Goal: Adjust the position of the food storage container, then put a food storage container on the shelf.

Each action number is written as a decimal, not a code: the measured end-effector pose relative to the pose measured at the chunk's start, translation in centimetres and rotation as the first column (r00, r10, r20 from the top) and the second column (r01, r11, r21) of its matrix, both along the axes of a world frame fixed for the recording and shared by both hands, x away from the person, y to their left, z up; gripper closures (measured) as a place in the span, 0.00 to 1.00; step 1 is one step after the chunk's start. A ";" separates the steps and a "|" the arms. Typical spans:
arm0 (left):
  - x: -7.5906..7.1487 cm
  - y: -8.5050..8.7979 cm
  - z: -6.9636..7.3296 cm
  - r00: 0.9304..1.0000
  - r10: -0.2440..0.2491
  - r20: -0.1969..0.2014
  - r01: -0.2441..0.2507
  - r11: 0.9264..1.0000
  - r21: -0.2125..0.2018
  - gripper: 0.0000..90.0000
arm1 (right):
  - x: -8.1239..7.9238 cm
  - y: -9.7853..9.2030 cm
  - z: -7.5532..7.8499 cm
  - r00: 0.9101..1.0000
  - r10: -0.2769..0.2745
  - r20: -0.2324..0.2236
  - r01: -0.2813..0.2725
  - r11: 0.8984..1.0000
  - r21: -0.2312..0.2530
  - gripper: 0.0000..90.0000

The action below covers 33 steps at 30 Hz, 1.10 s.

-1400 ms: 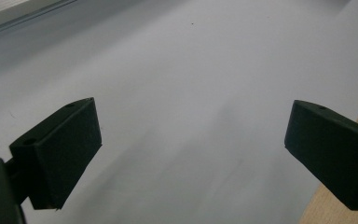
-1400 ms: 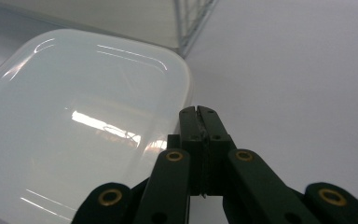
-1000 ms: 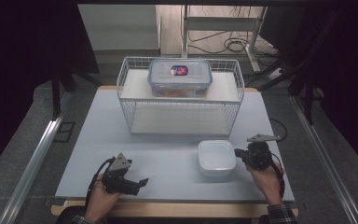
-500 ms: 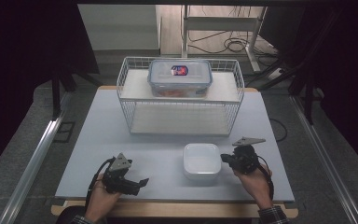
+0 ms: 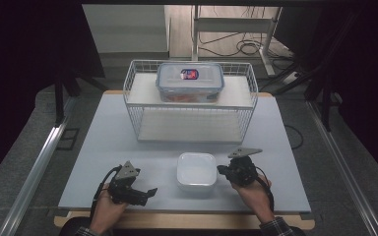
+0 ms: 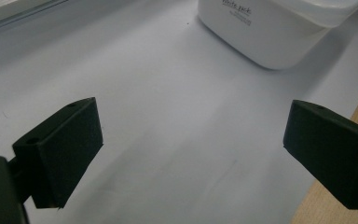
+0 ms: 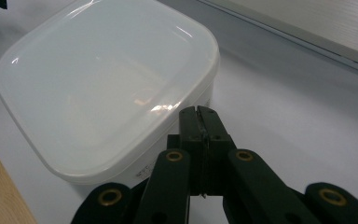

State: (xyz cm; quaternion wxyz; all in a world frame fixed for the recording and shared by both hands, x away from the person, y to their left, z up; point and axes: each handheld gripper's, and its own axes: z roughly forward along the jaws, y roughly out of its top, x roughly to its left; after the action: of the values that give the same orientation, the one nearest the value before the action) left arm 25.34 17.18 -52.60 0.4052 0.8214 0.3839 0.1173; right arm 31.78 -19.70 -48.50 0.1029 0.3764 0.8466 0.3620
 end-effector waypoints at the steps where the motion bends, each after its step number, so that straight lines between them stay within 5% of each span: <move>1: 0.0 0.0 0.0 1.000 -0.001 0.000 0.001 1.000 0.001 0.05 | 0.0 0.2 0.0 1.000 0.001 0.000 -0.001 1.000 0.001 0.99; 6: 0.0 0.0 0.1 1.000 0.000 -0.010 0.000 1.000 -0.003 0.05 | 0.1 1.1 -0.2 1.000 0.015 0.013 -0.015 1.000 -0.005 0.98; 18: 0.0 -0.1 0.4 0.999 0.001 -0.049 -0.001 1.000 -0.013 0.05 | 0.3 -0.5 0.1 0.997 0.000 0.083 0.002 1.000 -0.017 0.37; 21: -0.1 -0.3 0.8 0.999 -0.001 -0.039 0.001 1.000 -0.012 0.06 | 0.4 -0.8 0.1 0.996 0.003 0.086 -0.003 1.000 -0.005 0.28; 33: 0.6 -1.3 2.1 1.000 -0.013 -0.016 0.012 0.999 -0.034 0.07 | 0.4 -1.6 0.9 0.996 0.021 0.089 -0.027 0.997 0.078 0.11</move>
State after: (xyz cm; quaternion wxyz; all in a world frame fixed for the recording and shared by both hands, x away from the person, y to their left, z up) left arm 25.90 15.92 -50.49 0.4165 0.8178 0.3840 0.1016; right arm 32.17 -21.29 -47.56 0.1206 0.3537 0.8308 0.4125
